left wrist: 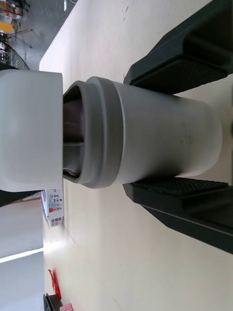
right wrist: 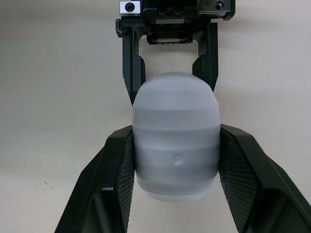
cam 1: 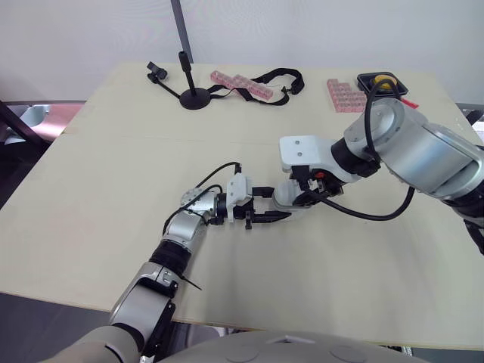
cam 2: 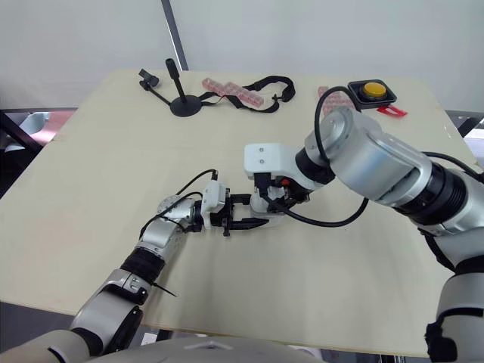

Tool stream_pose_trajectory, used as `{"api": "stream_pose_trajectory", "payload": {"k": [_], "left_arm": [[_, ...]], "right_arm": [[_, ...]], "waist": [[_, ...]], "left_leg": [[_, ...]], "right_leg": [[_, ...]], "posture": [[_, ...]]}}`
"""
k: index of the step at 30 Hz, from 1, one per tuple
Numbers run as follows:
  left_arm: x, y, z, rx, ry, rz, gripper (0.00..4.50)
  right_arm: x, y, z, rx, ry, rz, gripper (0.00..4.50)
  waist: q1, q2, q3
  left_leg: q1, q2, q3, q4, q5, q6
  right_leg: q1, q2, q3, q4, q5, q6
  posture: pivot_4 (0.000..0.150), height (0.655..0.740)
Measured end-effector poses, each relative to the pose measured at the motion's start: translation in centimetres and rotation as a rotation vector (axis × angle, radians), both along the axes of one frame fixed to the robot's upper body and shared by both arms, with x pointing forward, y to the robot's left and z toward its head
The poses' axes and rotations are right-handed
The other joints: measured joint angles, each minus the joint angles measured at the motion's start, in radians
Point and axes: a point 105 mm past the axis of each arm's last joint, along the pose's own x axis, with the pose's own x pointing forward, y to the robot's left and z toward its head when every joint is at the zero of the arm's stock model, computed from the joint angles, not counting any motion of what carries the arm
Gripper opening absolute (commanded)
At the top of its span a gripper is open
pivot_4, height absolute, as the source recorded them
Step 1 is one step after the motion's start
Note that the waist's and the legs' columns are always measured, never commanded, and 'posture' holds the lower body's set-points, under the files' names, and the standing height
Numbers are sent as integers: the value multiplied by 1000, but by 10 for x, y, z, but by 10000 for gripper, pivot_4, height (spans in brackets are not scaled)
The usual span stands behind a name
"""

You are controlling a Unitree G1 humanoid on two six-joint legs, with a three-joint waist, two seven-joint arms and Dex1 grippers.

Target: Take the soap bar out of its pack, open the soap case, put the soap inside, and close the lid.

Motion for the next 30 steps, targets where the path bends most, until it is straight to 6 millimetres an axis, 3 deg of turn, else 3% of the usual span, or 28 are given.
{"api": "stream_pose_trajectory", "payload": {"k": [17,19,23,30], "left_arm": [[1,1,0,2,5,6,18613],[1,1,0,2,5,6,18613],[1,0,0,-1,5,5,18613],[1,0,0,-2,5,6,18613]], "right_arm": [[4,1,-3,3,8,-2,19458],[4,1,-3,1,8,-1,30640],[2,0,-16,-26,48,-7,42735],[5,-1,-15,-23,25,-2,44016]], "waist": [[-1,-1,-1],[-1,-1,-1],[0,0,0],[0,0,0]], "left_leg": [[1,0,0,0,0,0],[1,0,0,0,0,0],[0,0,0,0,0,0],[0,0,0,0,0,0]], "right_leg": [[0,0,0,0,0,0],[0,0,0,0,0,0],[0,0,0,0,0,0],[0,0,0,0,0,0]], "posture": [[1500,7160],[1500,7160],[1500,7160],[1500,7160]]}}
